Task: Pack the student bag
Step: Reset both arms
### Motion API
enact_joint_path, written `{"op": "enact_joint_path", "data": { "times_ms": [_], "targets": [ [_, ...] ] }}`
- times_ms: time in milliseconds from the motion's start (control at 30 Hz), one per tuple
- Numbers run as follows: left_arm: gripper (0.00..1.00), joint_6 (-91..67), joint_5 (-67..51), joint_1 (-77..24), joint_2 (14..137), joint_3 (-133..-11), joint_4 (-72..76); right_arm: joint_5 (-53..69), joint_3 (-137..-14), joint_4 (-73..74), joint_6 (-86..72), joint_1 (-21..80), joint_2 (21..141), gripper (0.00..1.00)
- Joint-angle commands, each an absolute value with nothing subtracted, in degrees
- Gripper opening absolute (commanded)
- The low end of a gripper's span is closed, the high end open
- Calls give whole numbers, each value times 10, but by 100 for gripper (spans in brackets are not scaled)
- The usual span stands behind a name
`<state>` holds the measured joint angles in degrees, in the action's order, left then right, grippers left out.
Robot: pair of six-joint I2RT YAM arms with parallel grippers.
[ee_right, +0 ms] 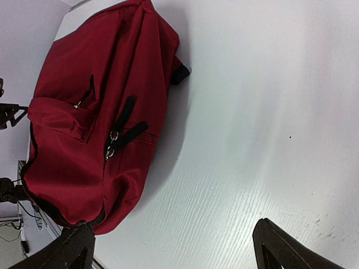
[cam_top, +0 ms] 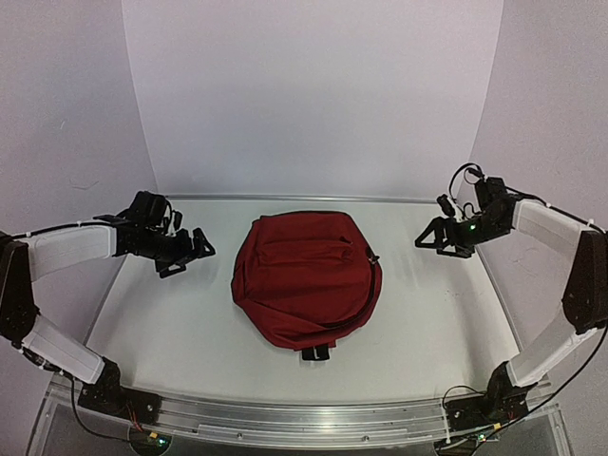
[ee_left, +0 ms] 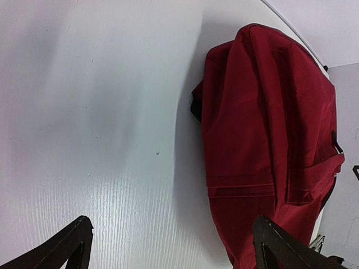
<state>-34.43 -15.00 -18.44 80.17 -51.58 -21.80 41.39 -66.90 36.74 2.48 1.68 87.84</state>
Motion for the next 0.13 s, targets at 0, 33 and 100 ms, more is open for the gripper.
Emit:
{"op": "enact_joint_path", "data": {
  "times_ms": [0,33,100],
  "targets": [
    [100,-347,-155,-185,755,-514,-171,411,-664,337,35,19,845,98],
    [100,-345,-155,-185,752,-514,-172,413,-662,336,34,20,844,98],
    [100,-343,-153,-185,749,-518,-180,414,-658,332,34,19,843,98]
  ]
}}
